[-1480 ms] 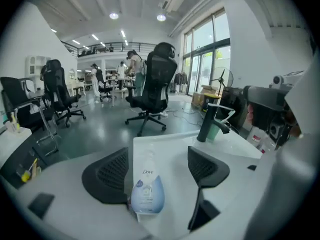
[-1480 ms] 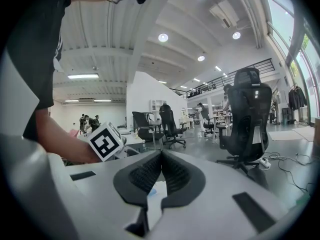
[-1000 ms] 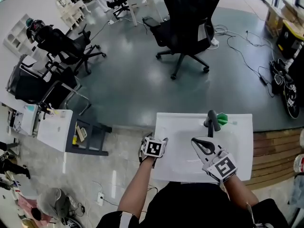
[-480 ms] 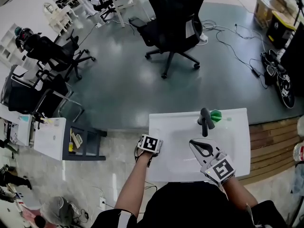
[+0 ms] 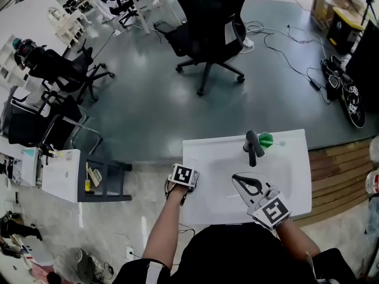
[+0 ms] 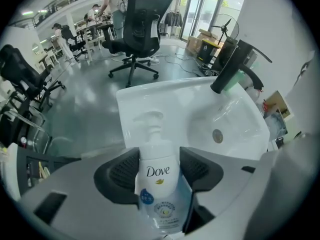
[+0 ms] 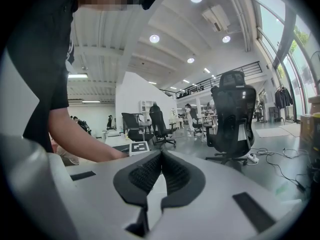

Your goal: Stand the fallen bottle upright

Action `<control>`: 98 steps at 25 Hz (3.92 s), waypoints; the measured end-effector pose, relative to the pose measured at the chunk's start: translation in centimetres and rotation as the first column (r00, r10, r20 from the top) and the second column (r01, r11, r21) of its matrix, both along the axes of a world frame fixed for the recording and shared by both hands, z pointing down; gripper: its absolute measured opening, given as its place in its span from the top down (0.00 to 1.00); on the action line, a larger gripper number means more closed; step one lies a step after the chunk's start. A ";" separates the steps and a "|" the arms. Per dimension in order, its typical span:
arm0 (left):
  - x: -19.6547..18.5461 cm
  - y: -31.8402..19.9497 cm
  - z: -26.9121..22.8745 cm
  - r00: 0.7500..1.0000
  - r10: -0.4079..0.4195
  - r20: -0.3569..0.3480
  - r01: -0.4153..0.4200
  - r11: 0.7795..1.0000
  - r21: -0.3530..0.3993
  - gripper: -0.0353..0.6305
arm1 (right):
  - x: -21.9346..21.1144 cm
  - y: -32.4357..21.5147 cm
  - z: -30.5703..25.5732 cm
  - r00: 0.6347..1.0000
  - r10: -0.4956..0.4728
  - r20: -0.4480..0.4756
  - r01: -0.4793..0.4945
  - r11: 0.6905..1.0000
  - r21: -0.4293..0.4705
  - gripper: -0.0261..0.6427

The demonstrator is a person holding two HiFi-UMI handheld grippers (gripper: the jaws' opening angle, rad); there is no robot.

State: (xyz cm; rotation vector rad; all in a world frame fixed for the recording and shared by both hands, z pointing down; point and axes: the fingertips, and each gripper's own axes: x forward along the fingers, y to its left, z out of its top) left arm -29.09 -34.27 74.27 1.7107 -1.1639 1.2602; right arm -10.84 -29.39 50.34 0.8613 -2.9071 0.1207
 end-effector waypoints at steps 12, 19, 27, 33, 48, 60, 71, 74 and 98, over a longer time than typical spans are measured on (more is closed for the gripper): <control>0.9 -0.1 1.4 0.999 0.041 -0.013 -0.042 0.998 -0.040 0.55 | -0.6 0.9 0.4 1.000 -0.017 0.007 0.017 1.000 -0.013 0.94; 1.1 0.0 1.3 0.999 0.049 -0.019 -0.049 0.999 -0.017 0.56 | 0.0 1.4 -0.1 1.000 -0.009 0.002 0.009 1.000 0.007 0.94; 1.0 0.0 -0.3 0.999 0.037 -0.023 -0.035 0.996 0.076 0.57 | 0.8 2.0 0.0 0.999 0.025 0.025 -0.023 0.997 -0.070 0.94; 0.5 1.1 -3.1 0.998 -0.009 -0.065 0.019 0.987 0.157 0.57 | 0.4 2.7 0.1 1.000 0.003 0.031 -0.001 0.998 -0.061 0.94; 0.5 0.1 -10.9 0.972 -0.047 -0.229 0.178 0.781 0.599 0.58 | -1.3 3.1 0.6 0.999 -0.038 0.001 0.038 0.998 -0.047 0.94; 0.5 -1.0 -9.0 0.967 -0.111 -0.229 0.248 0.618 0.746 0.57 | -0.4 2.7 1.8 0.999 0.000 -0.043 -0.002 0.999 -0.036 0.94; 0.4 -0.7 -9.5 0.971 -0.089 -0.222 0.231 0.581 0.780 0.50 | -2.1 2.8 0.8 0.999 -0.015 -0.038 0.014 1.000 -0.014 0.94; 0.6 0.3 -9.8 0.973 -0.087 -0.212 0.222 0.592 0.775 0.49 | -2.3 2.8 0.5 0.999 -0.015 -0.029 0.014 1.000 -0.010 0.94; -1.1 11.4 -20.7 0.937 -0.083 -0.340 0.339 0.451 0.826 0.92 | -5.7 4.0 -2.5 1.000 -0.018 0.022 0.017 0.999 0.028 0.94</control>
